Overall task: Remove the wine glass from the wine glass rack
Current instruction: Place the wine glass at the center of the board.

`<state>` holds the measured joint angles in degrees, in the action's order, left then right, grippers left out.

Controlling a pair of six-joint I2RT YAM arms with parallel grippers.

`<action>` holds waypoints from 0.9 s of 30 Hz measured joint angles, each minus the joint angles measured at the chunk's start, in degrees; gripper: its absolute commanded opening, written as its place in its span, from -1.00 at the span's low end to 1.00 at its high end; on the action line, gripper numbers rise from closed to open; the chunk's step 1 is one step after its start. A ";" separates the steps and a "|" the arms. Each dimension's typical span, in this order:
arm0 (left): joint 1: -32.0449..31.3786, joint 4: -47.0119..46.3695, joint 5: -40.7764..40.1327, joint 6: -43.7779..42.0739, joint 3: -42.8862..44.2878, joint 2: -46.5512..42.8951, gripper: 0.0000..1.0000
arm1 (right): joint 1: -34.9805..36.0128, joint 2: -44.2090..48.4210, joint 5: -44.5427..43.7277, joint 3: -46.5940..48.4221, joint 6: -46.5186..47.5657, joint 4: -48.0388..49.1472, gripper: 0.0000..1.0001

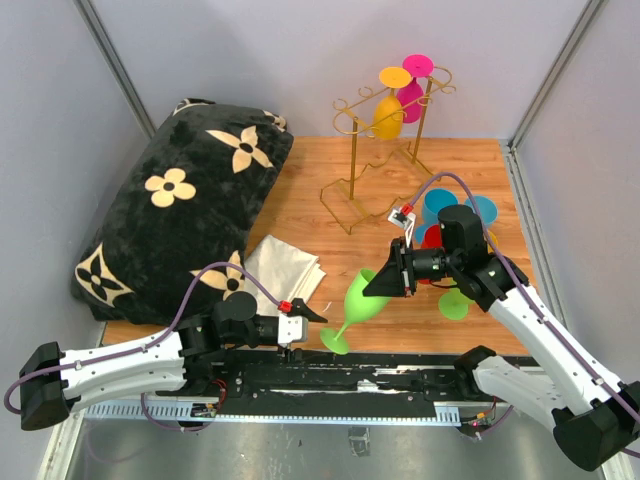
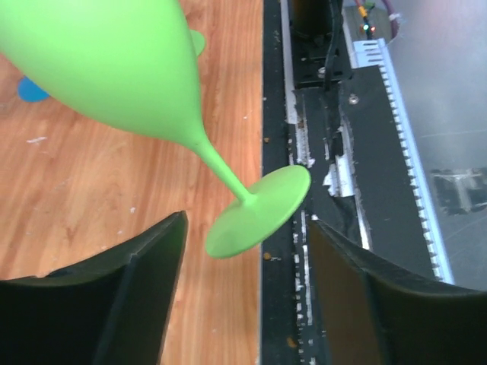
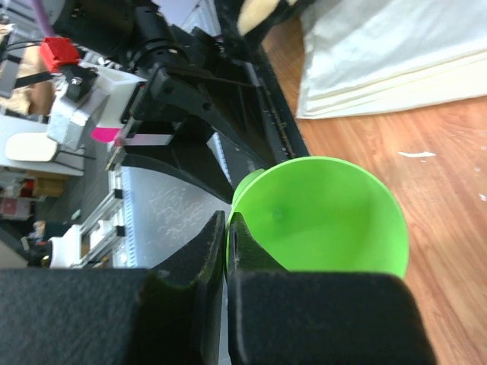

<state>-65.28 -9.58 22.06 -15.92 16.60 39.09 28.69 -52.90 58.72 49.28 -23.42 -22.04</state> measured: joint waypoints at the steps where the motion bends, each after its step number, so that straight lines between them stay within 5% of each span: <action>1: 0.00 0.00 -0.52 0.17 0.00 0.00 0.63 | 0.00 0.35 -1.14 0.00 0.35 -0.61 -0.99; 5: 0.00 -0.15 -3.56 1.29 0.00 -0.26 0.99 | 0.02 2.12 -5.90 0.09 2.32 -3.34 -0.99; 12: 0.00 -4.76 -12.68 6.23 -1.57 -2.12 0.99 | 2.64 6.27 -18.34 3.65 6.95 -10.08 -0.99; 20: 0.00 -13.20 -30.67 22.25 -3.08 -2.64 0.99 | 12.44 5.68 -42.60 9.25 10.12 -20.00 -0.99; 27: 0.02 -6.51 -40.89 37.22 4.66 4.70 0.99 | 19.39 1.68 -59.36 9.14 10.56 -22.88 -0.99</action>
<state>-65.25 -16.10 -18.83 21.30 21.26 43.79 48.07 -51.22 -0.64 58.41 -12.86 -44.93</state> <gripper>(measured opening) 0.994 0.028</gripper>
